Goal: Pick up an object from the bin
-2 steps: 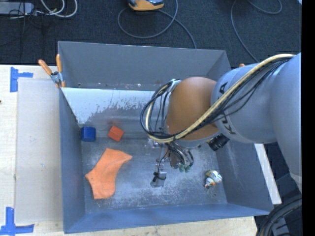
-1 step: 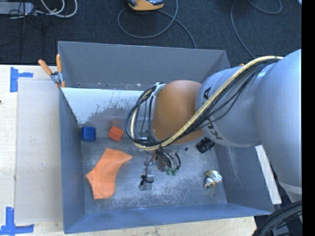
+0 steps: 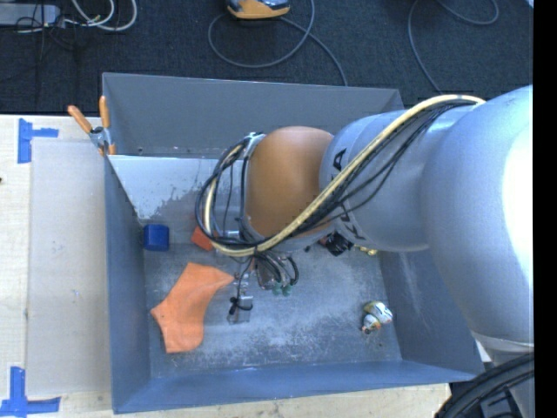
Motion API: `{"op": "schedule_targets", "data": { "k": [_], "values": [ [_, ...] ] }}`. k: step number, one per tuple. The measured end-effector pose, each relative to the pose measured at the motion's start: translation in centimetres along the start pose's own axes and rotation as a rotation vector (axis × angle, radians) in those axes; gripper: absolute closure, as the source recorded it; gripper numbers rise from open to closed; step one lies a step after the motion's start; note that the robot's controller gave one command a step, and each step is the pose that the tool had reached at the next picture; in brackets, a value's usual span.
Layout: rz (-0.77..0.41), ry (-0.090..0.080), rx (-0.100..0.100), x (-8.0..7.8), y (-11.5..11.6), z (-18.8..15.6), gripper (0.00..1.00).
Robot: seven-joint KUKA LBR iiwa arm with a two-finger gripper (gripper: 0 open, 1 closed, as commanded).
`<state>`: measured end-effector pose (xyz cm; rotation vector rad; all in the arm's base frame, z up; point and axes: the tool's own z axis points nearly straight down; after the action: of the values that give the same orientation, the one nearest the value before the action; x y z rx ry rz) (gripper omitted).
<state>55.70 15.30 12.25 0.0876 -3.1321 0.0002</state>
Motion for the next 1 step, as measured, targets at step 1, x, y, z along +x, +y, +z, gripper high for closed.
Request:
{"op": "schedule_targets", "data": {
  "k": [1],
  "values": [
    [-0.002,-0.002,0.0,1.75,1.78,0.39,0.0]
  ]
}}
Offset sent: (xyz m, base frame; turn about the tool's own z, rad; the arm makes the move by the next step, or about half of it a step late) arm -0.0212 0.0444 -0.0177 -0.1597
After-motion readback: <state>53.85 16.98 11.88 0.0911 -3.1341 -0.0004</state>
